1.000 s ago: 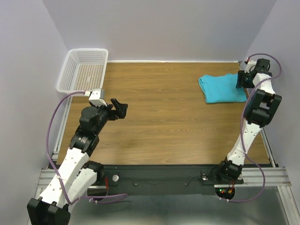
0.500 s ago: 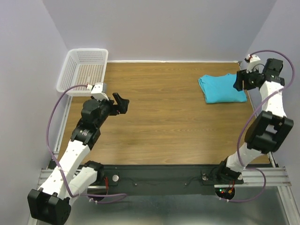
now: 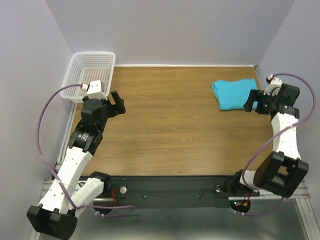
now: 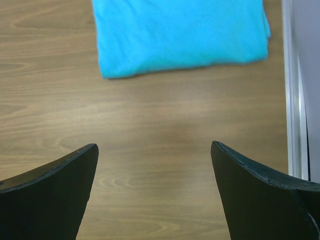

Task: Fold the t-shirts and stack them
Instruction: Neatly place the folded tshirt to the corner

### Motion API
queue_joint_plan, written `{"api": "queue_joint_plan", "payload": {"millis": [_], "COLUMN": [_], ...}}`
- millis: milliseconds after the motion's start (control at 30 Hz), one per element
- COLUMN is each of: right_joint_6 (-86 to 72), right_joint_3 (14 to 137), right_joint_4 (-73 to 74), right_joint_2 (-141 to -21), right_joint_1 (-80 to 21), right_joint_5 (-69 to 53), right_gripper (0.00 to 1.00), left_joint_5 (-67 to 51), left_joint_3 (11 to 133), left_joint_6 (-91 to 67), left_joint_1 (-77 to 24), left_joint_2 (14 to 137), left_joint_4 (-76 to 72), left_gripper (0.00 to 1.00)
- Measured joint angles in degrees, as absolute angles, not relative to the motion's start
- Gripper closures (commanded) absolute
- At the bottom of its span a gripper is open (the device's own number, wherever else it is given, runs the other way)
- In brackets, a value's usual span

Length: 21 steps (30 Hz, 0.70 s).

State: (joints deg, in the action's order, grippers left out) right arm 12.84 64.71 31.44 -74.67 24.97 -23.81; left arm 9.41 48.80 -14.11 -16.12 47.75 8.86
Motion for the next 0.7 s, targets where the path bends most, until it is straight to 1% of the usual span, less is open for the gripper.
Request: {"api": "queue_joint_plan", "payload": {"millis": [67, 167, 400, 700], "right_joint_6": [10.26, 7.53, 4.21, 1.87], "right_joint_3": [58.98, 55.05, 54.68, 54.48], "right_joint_4": [29.50, 28.40, 24.01, 23.14], "right_joint_2": [-69.80, -63.94, -57.84, -52.77], "right_joint_1": [25.08, 25.10, 25.10, 25.10], "right_joint_5": [-20.56, -15.33, -4.62, -2.35], "right_gripper": [0.00, 0.00, 0.00, 0.00], "left_joint_5": [9.26, 9.06, 9.02, 8.23], "left_joint_3": [48.64, 48.47, 48.47, 48.31], "left_joint_6": [-13.65, -13.30, -13.32, -13.30], "left_joint_1": [-16.05, -16.03, -16.03, -16.03], "left_joint_2": [46.11, 42.70, 39.55, 36.62], "left_joint_4": [9.74, 10.26, 11.31, 13.56], "left_gripper": [0.01, 0.01, 0.01, 0.02]}}
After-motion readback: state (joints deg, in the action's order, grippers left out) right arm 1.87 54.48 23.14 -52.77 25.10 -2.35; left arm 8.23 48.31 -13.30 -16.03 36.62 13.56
